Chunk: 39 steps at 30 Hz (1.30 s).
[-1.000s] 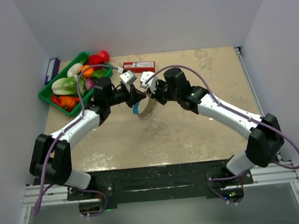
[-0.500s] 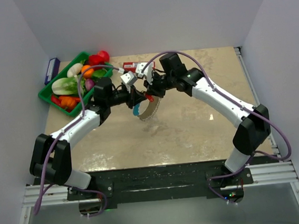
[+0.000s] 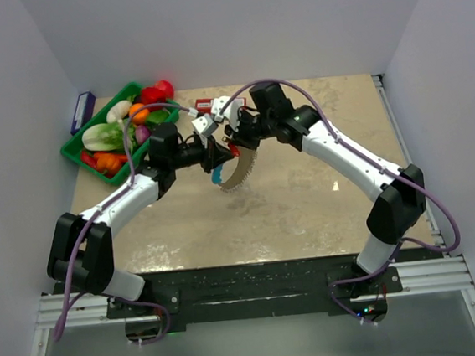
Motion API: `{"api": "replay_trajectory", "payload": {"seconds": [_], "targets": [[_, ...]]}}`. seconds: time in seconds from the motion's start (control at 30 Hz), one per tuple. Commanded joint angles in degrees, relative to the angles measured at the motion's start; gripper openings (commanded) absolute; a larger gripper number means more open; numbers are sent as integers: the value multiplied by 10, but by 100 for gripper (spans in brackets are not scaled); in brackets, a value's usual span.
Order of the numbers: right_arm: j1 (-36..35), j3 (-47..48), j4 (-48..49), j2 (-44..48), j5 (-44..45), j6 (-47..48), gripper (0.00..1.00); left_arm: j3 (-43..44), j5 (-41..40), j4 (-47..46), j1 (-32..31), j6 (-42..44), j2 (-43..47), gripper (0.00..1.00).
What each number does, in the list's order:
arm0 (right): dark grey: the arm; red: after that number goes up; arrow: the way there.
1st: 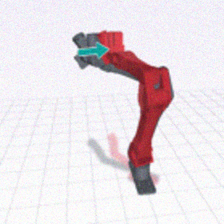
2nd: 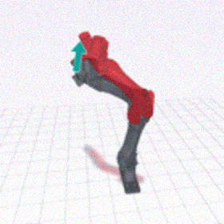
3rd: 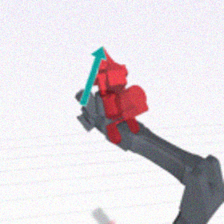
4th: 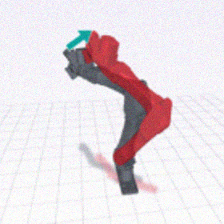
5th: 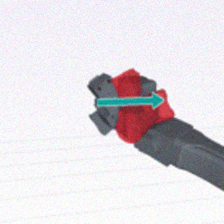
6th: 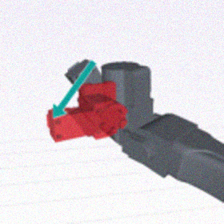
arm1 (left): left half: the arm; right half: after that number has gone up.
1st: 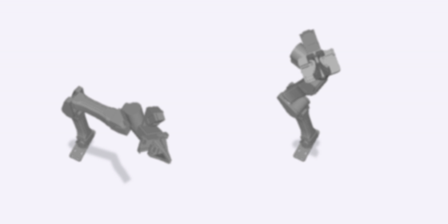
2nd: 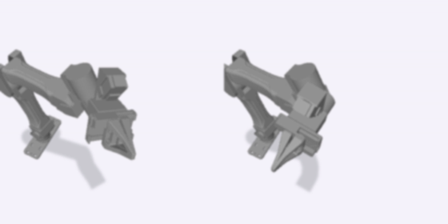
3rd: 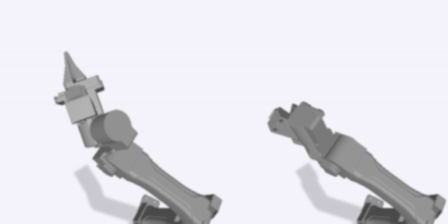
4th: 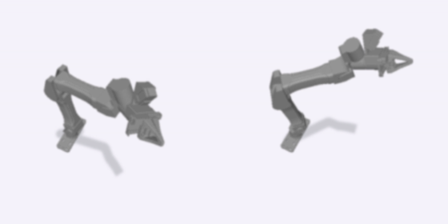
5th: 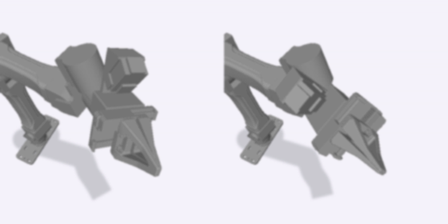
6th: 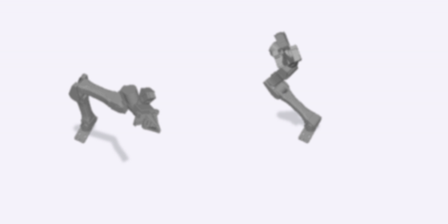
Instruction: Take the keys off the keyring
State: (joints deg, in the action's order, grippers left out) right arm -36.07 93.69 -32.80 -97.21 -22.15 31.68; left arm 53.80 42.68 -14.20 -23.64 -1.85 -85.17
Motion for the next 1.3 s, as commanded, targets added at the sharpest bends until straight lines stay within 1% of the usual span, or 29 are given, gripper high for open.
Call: {"api": "replay_trajectory", "payload": {"seconds": [0.0, 0.03, 0.17, 0.27, 0.33, 0.43, 0.53, 0.57, 0.7, 0.83, 0.97, 1.27], "targets": [[1, 20, 79, 13, 48, -2, 19, 24, 38, -35, -3, 4, 8, 0], [2, 18, 87, 13, 56, -6, 27, 24, 39, -34, -3, 4, 8, 0], [3, -4, 155, 25, 90, -40, 34, 24, 43, -35, -3, 3, 7, 0], [3, -13, 173, 32, 113, -50, 37, 25, 44, -35, -3, 2, 7, 0], [3, -20, 183, 39, 130, -53, 37, 25, 44, -35, -3, 2, 8, 0], [10, -30, 171, 55, 120, -52, 36, 24, 46, -34, -3, 2, 10, 0], [21, -32, 128, 69, 63, -49, 32, 24, 46, -33, -3, 5, 11, 0], [25, -39, 117, 74, 27, -44, 31, 24, 44, -32, -3, 6, 11, 0], [24, -77, 94, 96, -19, -15, 31, 24, 44, -33, -3, 4, 11, 0], [23, -112, 107, 101, -37, -9, 31, 24, 44, -34, -3, 3, 12, 0], [13, -143, 142, 111, -44, -12, 33, 24, 49, -34, -3, 2, 15, 0], [-18, -143, 156, 102, -32, -5, 35, 23, 45, -35, -2, 3, 14, 0]]}}
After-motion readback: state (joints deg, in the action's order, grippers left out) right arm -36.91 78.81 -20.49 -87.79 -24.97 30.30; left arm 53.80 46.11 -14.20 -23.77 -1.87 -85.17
